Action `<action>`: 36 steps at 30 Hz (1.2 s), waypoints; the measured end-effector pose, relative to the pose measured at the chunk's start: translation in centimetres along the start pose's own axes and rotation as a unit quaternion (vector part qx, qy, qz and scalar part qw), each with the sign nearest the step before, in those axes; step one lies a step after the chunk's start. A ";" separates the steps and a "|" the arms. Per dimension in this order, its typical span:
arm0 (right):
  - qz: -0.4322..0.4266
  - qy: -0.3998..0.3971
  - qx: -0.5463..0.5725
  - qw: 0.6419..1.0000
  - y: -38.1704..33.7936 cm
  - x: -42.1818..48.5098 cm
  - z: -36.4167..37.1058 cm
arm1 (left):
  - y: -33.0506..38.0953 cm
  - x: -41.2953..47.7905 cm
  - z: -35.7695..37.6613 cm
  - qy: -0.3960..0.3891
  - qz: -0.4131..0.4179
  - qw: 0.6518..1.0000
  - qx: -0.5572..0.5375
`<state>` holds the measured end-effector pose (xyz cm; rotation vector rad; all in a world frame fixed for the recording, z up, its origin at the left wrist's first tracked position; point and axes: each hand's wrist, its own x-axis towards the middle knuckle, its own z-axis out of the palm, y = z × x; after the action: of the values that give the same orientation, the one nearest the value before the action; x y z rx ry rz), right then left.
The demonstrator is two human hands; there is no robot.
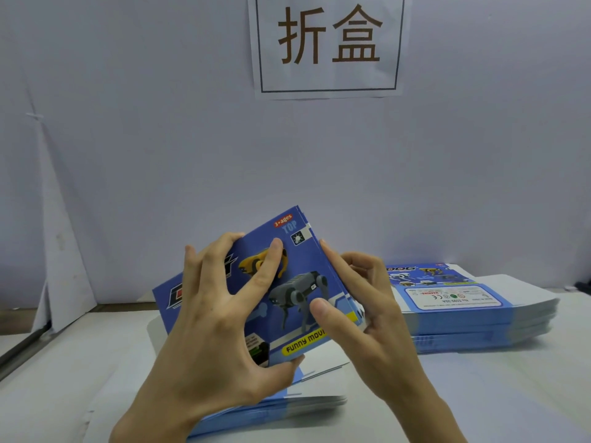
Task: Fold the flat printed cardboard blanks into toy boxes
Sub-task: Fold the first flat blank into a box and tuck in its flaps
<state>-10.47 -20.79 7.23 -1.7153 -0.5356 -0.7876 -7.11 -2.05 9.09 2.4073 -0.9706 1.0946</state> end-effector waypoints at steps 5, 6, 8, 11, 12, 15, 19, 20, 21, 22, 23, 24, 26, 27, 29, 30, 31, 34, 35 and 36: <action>-0.001 0.016 -0.037 0.999 -0.1 0.0 0.2 | 0.2 0.0 0.1 -0.012 -0.011 1.000 -0.004; -0.003 0.020 -0.046 0.999 -0.1 0.0 0.3 | 0.2 0.0 0.1 -0.010 -0.010 1.000 -0.006; -0.004 0.026 -0.053 0.998 -0.1 0.0 0.7 | 0.3 0.1 0.0 -0.003 -0.009 1.000 -0.008; 0.007 0.003 -0.024 1.000 0.0 -0.1 1.0 | -0.1 0.2 -0.3 0.013 -0.004 1.000 0.011; 0.008 -0.008 -0.016 1.000 0.1 -0.2 1.2 | -0.4 0.2 -0.4 0.019 -0.007 1.000 0.020; 0.005 -0.008 -0.011 1.000 0.2 -0.3 1.7 | -0.7 0.1 -0.5 0.039 -0.047 0.998 0.010; 0.010 0.016 0.036 0.999 0.0 -0.2 2.5 | -0.6 -0.1 -0.4 0.051 -0.069 0.996 0.000; 0.017 0.017 0.057 0.998 0.0 -0.2 2.5 | -0.6 -0.1 -0.4 0.053 -0.067 0.996 0.007; 0.021 0.019 0.068 0.997 0.0 -0.1 2.5 | -0.6 -0.1 -0.3 0.054 -0.064 0.996 0.014; 0.020 0.022 0.066 0.997 -0.1 -0.1 2.4 | -0.5 -0.1 -0.3 0.056 -0.062 0.996 0.018; 0.016 0.028 0.059 0.998 -0.1 -0.1 2.4 | -0.5 -0.1 -0.3 0.057 -0.062 0.996 0.019; 0.014 0.034 0.055 0.998 -0.1 -0.1 2.4 | -0.5 -0.1 -0.2 0.057 -0.063 0.996 0.017; 0.010 0.041 0.056 0.998 0.0 -0.1 2.4 | -0.4 -0.1 0.0 0.053 -0.064 0.996 0.013; 0.007 0.043 0.059 0.997 0.0 -0.1 2.4 | -0.3 -0.1 0.1 0.051 -0.065 0.996 0.012; 0.008 0.045 0.069 0.997 -0.1 0.0 2.3 | -0.1 -0.2 0.3 0.048 -0.069 0.996 0.007; 0.012 0.048 0.069 0.996 -0.1 0.0 2.0 | 0.0 -0.2 0.3 0.048 -0.069 0.996 0.000; 0.017 0.052 0.063 0.996 -0.2 0.1 1.7 | 0.1 -0.2 0.3 0.048 -0.067 0.997 -0.009; 0.064 0.047 0.068 0.995 -0.5 0.5 0.4 | -0.1 0.0 -0.2 0.022 -0.025 0.999 -0.031; 0.102 0.032 0.090 0.990 -0.5 0.6 -0.3 | -0.3 0.0 -0.4 0.005 0.002 1.000 -0.028; 0.148 0.005 0.120 0.982 -0.3 0.6 -0.9 | -0.5 0.1 -0.6 -0.013 0.026 0.999 -0.020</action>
<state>-10.48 -21.60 8.03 -1.5212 -0.3412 -0.4966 -7.00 -1.42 9.51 2.3830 -1.0596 1.0531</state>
